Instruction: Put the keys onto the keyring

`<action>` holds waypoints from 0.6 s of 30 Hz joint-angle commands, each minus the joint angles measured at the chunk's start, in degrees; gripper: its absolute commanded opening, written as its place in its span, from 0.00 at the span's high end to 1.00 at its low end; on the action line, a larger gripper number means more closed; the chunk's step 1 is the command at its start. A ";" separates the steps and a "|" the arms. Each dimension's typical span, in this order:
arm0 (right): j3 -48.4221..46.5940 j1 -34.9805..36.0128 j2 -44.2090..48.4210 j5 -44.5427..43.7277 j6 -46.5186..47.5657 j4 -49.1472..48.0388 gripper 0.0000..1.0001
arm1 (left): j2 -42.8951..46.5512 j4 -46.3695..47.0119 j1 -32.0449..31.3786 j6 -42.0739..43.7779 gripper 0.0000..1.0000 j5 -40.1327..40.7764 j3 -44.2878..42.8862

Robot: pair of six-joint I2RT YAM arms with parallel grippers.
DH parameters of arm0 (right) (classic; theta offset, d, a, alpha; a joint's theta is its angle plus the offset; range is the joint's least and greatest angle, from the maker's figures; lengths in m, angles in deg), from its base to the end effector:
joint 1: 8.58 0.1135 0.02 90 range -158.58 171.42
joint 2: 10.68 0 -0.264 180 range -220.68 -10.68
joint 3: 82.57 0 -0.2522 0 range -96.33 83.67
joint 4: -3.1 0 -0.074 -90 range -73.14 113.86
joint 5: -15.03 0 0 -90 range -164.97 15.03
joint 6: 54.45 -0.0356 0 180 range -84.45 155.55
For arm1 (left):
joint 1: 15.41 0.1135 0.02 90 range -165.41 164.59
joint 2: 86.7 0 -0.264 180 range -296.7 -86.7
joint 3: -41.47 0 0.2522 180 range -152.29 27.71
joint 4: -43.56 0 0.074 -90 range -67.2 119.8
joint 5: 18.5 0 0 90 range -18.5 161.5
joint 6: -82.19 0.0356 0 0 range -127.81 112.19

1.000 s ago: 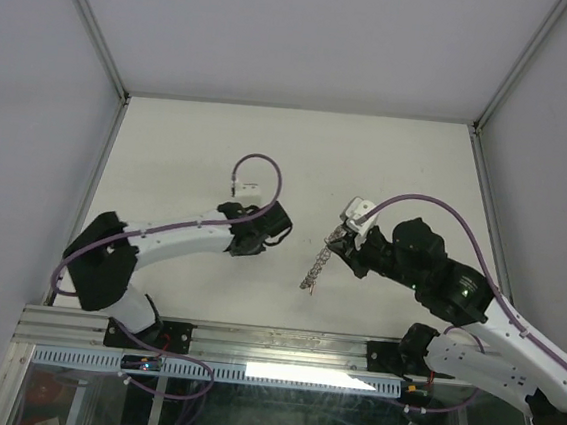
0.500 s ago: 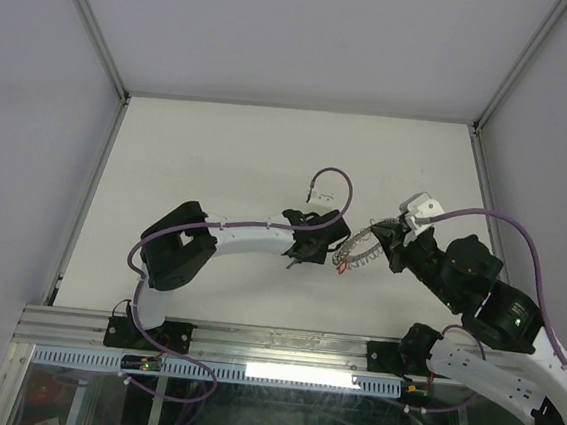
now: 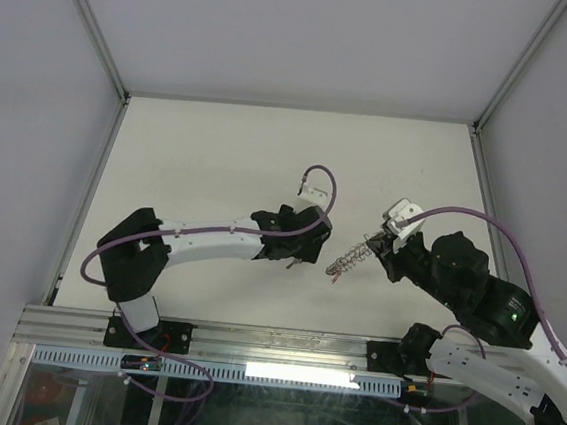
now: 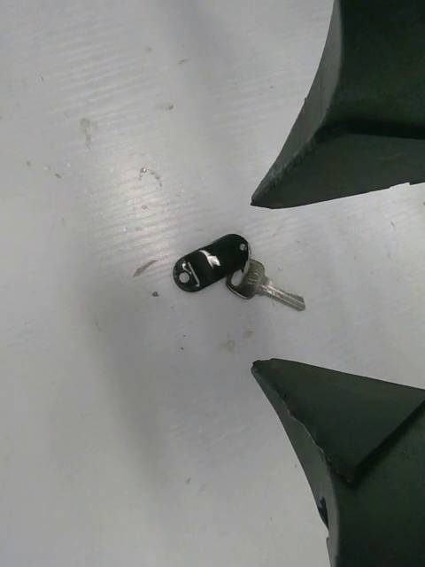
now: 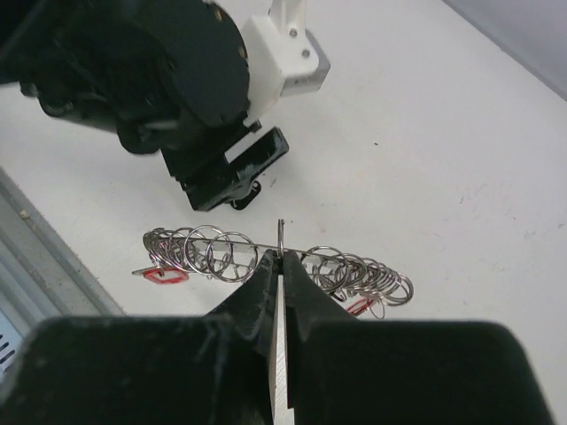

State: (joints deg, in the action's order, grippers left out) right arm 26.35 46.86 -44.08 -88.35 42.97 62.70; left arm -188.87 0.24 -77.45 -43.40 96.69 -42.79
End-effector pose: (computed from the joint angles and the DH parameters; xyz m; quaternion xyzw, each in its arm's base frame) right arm 0.0635 0.0777 0.3724 -0.3735 0.7363 0.1380 0.5471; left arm 0.1853 -0.3168 0.2009 0.1635 0.9327 -0.0434 0.3186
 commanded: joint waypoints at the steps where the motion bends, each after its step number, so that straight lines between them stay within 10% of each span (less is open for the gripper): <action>1: -0.73 0.15 -0.67 7.21 2.41 -3.69 1.00 | 12.58 8.28 0.17 9.51 0.32 3.11 6.81; 18: 7.34 0.19 -5.29 27.86 12.91 -16.42 1.00 | 47.94 21.91 0.17 29.99 0.01 -5.56 26.33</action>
State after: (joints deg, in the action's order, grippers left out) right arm 36.12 46.86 -47.60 -67.04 54.69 52.19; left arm -145.99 16.72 -77.45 -19.36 94.59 -17.33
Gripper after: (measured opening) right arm 0.012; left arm 0.987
